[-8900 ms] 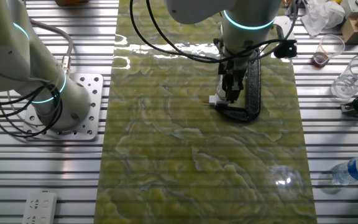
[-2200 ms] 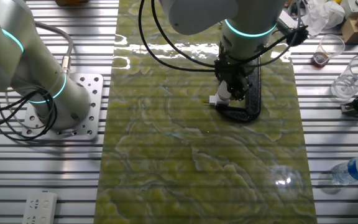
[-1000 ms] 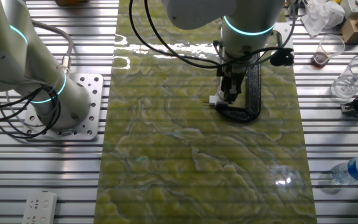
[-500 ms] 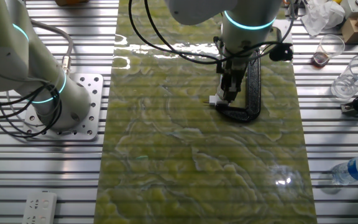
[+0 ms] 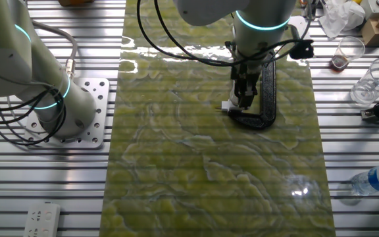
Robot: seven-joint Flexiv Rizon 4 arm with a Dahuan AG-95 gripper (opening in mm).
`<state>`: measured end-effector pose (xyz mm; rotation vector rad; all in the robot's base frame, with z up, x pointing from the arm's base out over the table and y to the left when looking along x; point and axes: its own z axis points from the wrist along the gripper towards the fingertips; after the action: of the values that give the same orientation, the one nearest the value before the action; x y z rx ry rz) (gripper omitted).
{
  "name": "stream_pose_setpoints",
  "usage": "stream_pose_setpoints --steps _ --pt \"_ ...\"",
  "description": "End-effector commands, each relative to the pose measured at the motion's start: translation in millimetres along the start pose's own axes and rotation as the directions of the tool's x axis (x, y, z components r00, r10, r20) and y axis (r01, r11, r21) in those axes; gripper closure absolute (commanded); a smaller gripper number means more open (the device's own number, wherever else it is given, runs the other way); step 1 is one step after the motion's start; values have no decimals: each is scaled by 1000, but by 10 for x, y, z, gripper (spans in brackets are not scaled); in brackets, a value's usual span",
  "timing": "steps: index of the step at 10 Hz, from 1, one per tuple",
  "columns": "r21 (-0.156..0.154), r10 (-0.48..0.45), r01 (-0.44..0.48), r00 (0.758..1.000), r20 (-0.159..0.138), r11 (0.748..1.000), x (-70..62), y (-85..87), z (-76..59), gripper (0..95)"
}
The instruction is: Install the light bulb by rotating it
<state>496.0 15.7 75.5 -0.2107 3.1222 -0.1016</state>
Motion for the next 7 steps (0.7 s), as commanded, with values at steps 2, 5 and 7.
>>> stream_pose_setpoints --steps 2,5,7 --pt "15 -482 482 876 16 876 -2 -3 -42 380" --pt "19 -641 641 765 54 767 -2 -3 -44 380" --pt "-1 -710 712 700 84 702 -2 -3 -44 380"
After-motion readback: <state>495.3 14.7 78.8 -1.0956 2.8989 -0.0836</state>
